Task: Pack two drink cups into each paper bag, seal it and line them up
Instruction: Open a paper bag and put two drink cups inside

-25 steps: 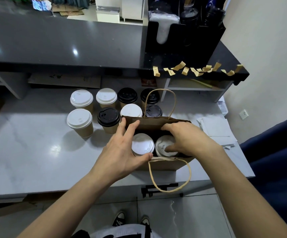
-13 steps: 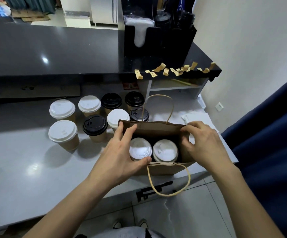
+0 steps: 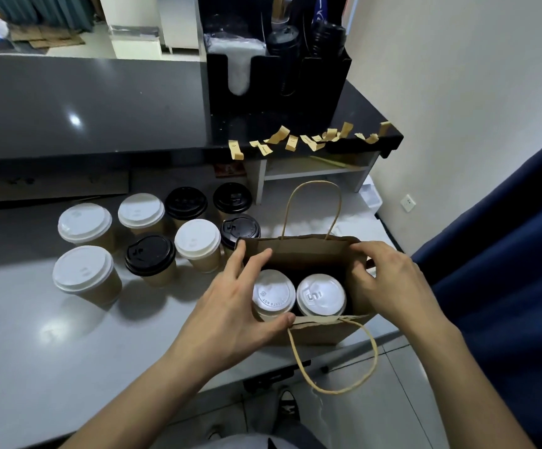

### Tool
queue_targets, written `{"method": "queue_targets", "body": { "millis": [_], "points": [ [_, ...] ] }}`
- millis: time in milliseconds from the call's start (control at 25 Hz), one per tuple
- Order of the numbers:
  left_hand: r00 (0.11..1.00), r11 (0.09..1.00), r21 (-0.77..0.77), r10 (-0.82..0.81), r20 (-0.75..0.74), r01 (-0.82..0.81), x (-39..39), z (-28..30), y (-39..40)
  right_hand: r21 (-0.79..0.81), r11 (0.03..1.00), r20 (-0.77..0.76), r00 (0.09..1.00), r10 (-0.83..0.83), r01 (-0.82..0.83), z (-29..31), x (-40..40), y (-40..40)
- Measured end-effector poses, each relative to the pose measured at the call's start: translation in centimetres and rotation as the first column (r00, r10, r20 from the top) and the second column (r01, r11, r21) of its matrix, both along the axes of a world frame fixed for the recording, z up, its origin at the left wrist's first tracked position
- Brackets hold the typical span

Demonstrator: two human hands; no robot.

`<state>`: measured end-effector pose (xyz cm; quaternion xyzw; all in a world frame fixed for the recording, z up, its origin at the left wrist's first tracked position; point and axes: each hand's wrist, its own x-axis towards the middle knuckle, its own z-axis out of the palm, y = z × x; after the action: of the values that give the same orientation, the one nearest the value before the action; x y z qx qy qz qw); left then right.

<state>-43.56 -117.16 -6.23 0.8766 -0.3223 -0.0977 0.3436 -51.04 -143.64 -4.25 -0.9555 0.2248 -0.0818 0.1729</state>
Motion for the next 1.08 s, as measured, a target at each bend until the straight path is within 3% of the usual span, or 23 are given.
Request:
{"method": "queue_targets", "body": {
  "millis": [480,1080],
  "points": [
    [0.972,0.97,0.07,0.235,-0.018,-0.233,0.7,1.4,-7.4,0.09,0.967,0.064,0.97,0.235,-0.24,-0.6,5.1,-8.2],
    [0.932,0.933,0.068,0.344,0.111,-0.353,-0.2,2.6,-8.2,0.066,0.921,0.107,0.921,0.376,-0.384,0.6,5.4,-9.5]
  ]
}}
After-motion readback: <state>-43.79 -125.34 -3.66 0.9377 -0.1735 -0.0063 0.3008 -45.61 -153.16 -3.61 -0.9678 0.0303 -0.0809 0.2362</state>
